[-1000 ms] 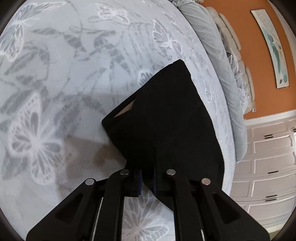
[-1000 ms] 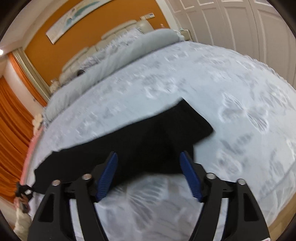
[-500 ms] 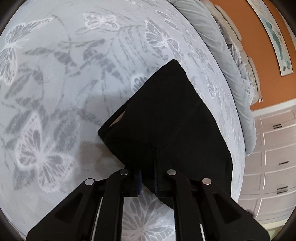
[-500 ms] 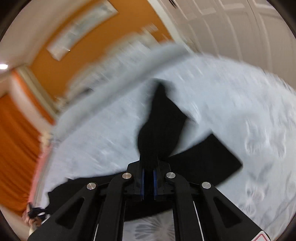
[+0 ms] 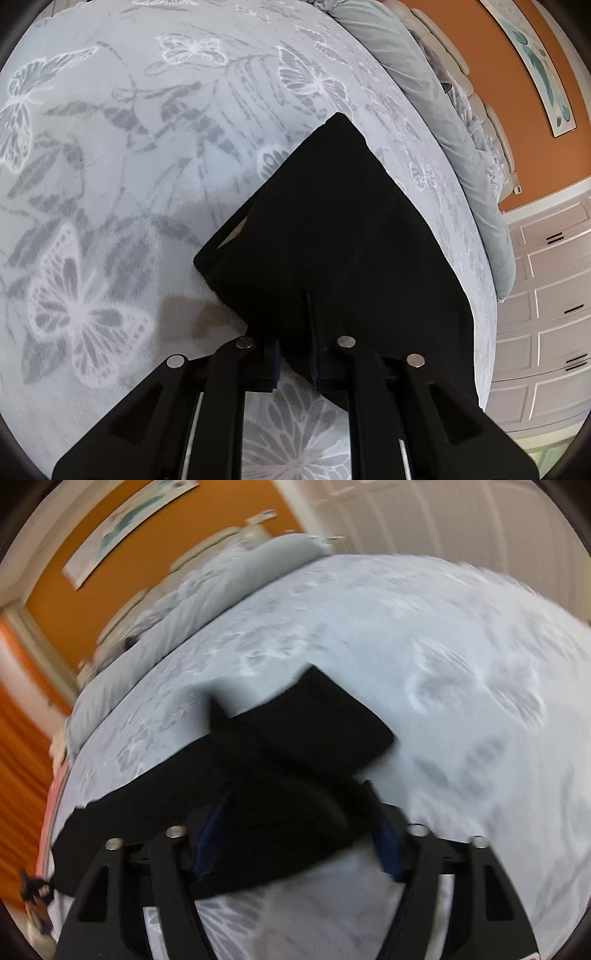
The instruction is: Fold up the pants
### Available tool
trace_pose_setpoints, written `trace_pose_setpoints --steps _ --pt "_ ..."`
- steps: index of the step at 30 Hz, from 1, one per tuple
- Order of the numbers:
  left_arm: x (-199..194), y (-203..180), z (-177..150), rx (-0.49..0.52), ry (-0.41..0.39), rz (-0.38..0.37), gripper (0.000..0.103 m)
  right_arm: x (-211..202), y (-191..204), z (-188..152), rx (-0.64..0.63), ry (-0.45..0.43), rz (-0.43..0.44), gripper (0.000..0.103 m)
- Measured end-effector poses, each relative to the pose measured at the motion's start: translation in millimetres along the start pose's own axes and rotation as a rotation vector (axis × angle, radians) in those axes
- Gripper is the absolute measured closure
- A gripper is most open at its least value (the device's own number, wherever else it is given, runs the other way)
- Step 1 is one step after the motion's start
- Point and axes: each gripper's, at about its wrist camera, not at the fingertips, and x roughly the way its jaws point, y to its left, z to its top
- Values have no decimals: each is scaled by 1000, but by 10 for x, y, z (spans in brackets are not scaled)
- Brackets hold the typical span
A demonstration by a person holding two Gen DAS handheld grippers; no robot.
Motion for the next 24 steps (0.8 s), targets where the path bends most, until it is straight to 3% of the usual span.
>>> trace_pose_setpoints --steps 1,2,4,7,11,13,14,15,17,18,19,20,24 --pt "-12 -13 8 3 -11 9 91 40 34 62 -15 13 4 97" --pt "-29 -48 9 9 -29 20 93 53 59 128 -5 16 18 97" --pt "-105 -191 28 48 -87 32 94 -66 212 318 -42 -57 48 97" --pt "-234 -365 123 92 -164 2 94 -259 435 581 -95 -138 100 97" --pt "-158 -389 198 125 -158 28 91 -126 450 867 -107 -141 76 97" --pt "20 -265 158 127 -87 103 91 304 161 796 -83 25 -36 89" --pt "50 -165 107 109 -69 94 91 466 96 747 -70 79 -82 81" --pt "12 -98 66 102 -84 59 90 551 -57 616 -61 120 -127 79" --pt "-115 34 -26 81 -84 0 87 376 -126 499 -46 55 -99 77" --pt "-190 97 -74 64 -73 -13 87 290 -126 479 -41 35 -115 64" --pt "-269 128 -110 54 -78 8 83 187 -114 458 -42 8 -149 49" --pt "-337 142 -127 53 -90 37 77 84 -82 457 -49 -28 -167 48" --pt "-882 85 -181 87 -259 217 78 -298 156 641 -91 -133 -128 47"
